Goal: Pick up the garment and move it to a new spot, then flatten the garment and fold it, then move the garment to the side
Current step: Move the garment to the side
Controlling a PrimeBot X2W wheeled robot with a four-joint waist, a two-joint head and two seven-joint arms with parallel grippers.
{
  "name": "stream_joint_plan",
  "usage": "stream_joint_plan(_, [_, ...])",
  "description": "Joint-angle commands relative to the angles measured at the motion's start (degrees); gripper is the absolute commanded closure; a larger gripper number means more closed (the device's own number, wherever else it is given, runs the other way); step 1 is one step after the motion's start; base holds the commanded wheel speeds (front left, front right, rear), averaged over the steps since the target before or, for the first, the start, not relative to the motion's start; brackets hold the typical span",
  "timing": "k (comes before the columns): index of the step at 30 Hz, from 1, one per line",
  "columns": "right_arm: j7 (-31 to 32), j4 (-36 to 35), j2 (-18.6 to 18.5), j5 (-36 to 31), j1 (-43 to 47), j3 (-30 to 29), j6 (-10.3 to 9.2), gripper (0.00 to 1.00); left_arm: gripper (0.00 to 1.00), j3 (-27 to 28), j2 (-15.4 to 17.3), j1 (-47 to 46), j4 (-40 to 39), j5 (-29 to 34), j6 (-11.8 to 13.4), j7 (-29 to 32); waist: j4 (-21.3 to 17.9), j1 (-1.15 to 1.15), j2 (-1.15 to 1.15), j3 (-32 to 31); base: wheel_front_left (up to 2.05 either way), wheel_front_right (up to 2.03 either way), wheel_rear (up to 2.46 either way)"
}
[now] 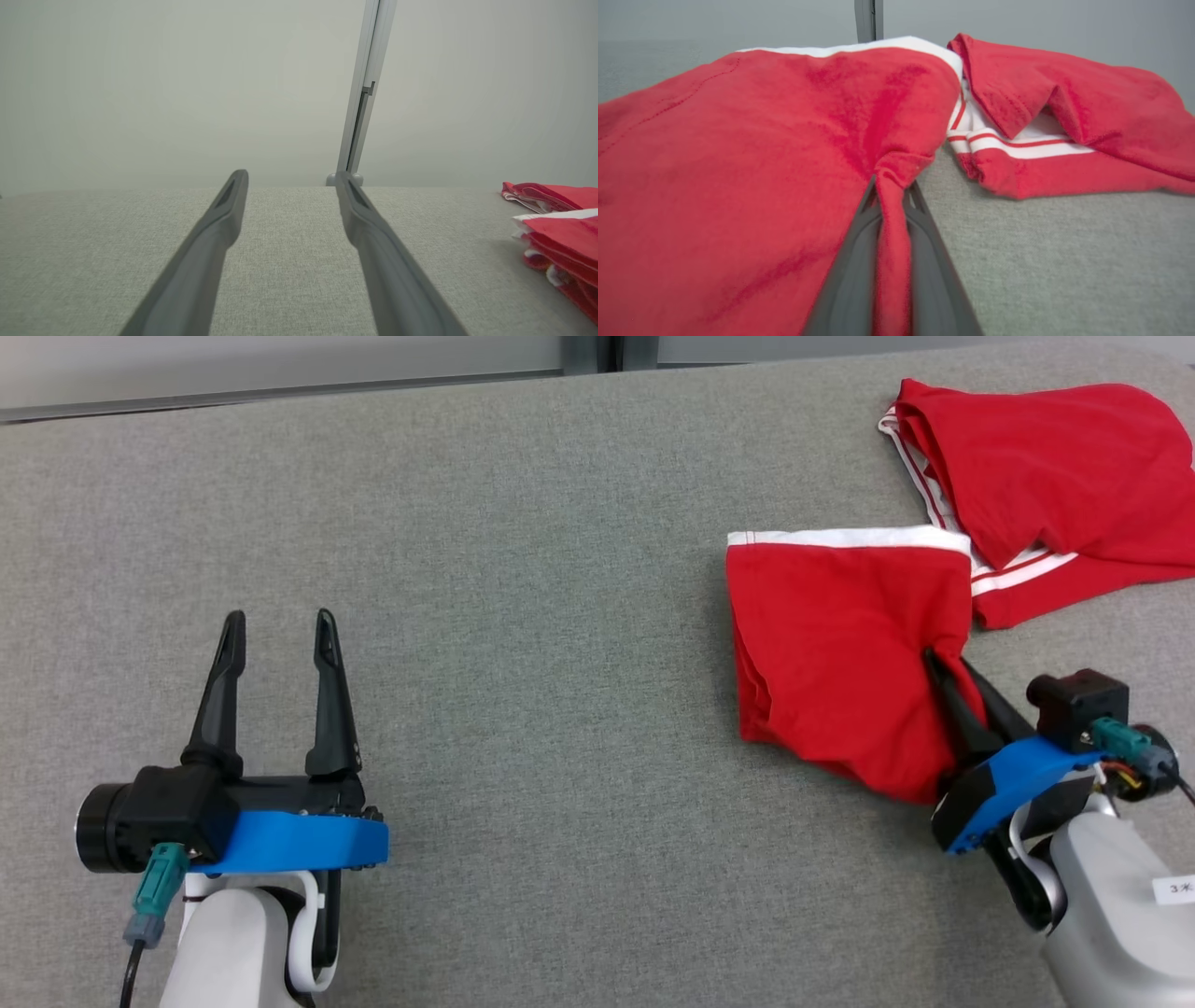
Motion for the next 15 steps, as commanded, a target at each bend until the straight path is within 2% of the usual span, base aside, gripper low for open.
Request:
stream_joint_plan(1, [0.34, -1.02, -0.87, -0.21, -0.66, 0.0, 0.01, 1.0, 0.0, 0.12, 0.32, -1.17, -0.06, 0.32, -0.11, -0.23, 0.06, 0.0, 0.0, 0.22, 0.0, 0.0, 0.0])
stream_joint_plan(6, [2.56, -4.37, -4.18, -1.41, -4.85, 0.4, 0.0, 1.0, 0.0, 0.25, 0.46, -1.83, -0.5, 0.43, -0.2, -0.23, 0.75, 0.0, 0.0, 1.38, 0.0, 0.0, 0.0])
stream_joint_plan(15, [9.9, -9.05, -15.93, -1.96, -13.16, -0.04, 0.0, 1.0, 0.0, 0.58, 0.41, -2.99, -2.22, 0.54, -0.23, -0.23, 1.99, 0.0, 0.0, 5.88, 0.0, 0.0, 0.0])
